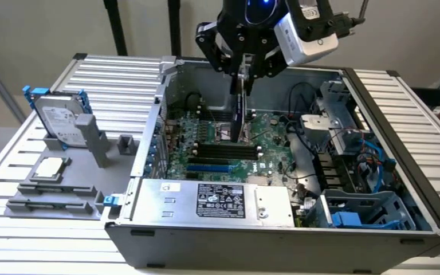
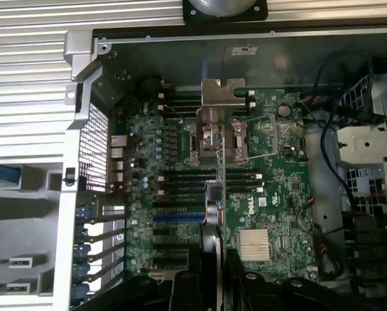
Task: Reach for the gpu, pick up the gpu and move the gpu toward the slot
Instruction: 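Pick up the gpu and move the gpu toward the slot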
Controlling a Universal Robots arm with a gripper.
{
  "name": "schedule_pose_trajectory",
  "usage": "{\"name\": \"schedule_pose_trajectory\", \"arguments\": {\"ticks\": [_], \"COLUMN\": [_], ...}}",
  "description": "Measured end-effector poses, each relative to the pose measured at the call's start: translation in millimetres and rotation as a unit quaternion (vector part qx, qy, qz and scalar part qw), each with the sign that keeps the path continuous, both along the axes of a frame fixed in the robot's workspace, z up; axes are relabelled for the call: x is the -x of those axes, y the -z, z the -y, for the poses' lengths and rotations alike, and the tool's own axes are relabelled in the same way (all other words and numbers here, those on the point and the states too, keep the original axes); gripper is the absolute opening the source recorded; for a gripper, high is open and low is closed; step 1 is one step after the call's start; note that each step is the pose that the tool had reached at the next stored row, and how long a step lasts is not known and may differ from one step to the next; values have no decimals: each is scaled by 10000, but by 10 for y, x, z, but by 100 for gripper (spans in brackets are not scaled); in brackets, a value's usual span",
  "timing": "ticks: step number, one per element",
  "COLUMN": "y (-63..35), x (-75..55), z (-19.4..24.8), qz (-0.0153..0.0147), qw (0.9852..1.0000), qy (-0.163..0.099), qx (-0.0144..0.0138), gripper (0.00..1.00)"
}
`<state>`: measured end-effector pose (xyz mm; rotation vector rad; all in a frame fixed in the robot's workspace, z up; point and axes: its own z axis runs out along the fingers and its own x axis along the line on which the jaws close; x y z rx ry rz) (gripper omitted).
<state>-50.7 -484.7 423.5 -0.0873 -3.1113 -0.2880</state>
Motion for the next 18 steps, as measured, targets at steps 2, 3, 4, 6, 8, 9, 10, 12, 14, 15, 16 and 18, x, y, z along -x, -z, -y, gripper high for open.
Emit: {"name": "schedule_pose_trajectory", "arguments": {"ticks": [2, 3, 4, 6, 8, 9, 10, 12, 14, 15, 16, 18], "y": [22, 33, 42, 63, 83, 87, 87, 87, 87, 87, 87, 87], "x": [-74, -105, -128, -155, -165, -168, -169, -169, -169, -169, -169, -170], "z": [-27, -44, -66, -126, -182, -196, -196, -196, -196, -196, -196, -196], "qz": [0, 0, -1, -2, -2, -3, -4, -4, -4, -4, -4, -5], "qw": [10000, 10000, 10000, 10000, 9999, 9999, 9999, 9999, 9999, 9999, 9999, 9999], "qy": [0, 0, 0, 1, 0, 0, -1, -1, 0, 0, 0, 0], "qx": [23, 35, 50, 86, 121, 129, 131, 131, 131, 131, 131, 131], "gripper": [26, 26, 26, 26, 26, 26, 26, 26, 26, 26, 26, 26]}}
